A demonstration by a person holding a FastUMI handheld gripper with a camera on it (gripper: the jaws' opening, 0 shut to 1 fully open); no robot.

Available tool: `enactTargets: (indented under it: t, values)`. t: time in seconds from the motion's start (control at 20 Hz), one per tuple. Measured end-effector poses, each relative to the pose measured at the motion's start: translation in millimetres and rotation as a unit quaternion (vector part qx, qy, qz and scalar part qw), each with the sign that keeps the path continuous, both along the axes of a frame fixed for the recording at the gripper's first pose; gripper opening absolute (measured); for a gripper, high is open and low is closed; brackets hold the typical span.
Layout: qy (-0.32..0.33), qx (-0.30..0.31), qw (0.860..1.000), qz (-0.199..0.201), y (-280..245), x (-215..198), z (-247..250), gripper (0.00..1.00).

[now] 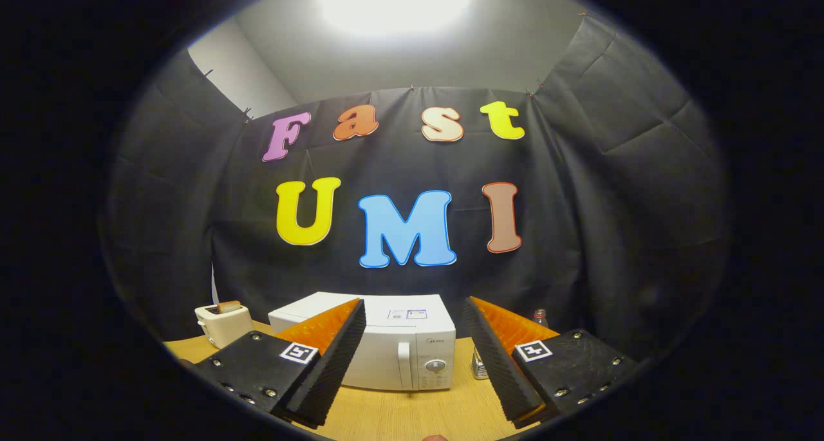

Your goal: Open the microwave, put the food inside, and close the microwave door.

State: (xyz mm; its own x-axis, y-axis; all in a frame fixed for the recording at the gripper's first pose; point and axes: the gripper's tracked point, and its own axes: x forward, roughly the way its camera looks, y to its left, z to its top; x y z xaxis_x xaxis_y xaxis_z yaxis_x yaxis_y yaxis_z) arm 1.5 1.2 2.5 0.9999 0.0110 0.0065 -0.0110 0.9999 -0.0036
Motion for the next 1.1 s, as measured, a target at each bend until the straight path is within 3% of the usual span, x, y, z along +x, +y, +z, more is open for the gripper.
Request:
enactTargets:
  t: [0.5, 1.1]
  values:
    - [0.004, 0.008, 1.000, -0.003, 4.6, 13.5, -11.0, 0.96]
    - [0.044, 0.010, 0.999, 0.007, 16.0, 92.5, -75.6, 0.96]
